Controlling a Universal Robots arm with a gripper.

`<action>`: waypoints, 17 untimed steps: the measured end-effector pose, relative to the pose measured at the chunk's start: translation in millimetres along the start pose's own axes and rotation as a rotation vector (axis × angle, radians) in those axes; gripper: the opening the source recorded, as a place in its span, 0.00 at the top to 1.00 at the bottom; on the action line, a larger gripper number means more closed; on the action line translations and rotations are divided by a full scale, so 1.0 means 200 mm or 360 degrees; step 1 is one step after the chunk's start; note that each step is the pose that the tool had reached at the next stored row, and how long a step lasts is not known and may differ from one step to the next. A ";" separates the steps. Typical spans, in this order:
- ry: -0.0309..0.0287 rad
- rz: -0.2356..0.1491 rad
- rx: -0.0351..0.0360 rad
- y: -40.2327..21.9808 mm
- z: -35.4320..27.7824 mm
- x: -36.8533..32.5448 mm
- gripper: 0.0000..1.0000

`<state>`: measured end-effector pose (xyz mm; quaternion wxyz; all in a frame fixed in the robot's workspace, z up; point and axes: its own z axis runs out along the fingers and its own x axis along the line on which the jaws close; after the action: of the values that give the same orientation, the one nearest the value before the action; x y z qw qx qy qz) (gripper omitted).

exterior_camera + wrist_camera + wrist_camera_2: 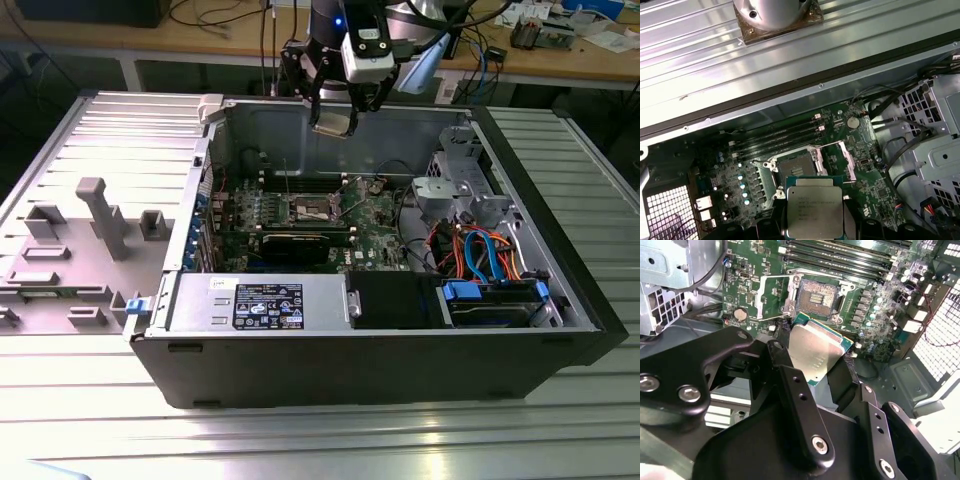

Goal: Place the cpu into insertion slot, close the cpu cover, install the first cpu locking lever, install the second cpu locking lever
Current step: 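Place the cpu into insertion slot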

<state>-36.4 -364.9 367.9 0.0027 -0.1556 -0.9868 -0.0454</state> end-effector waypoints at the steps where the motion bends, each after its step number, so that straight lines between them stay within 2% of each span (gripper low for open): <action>1: -0.00020 0.0022 0.0000 0.000 0.000 0.000 0.46; 5: -0.00128 0.0144 -0.0003 -0.001 0.000 0.002 0.46; 8: -0.00137 0.0152 -0.0003 -0.006 0.001 0.013 0.46; 12: -0.00247 0.0275 -0.0005 -0.006 0.002 0.013 0.46; 17: -0.00339 0.0379 -0.0007 -0.006 0.004 0.013 0.46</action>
<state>-39.2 -365.3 367.1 -0.0028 -0.2721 -0.9612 -0.0452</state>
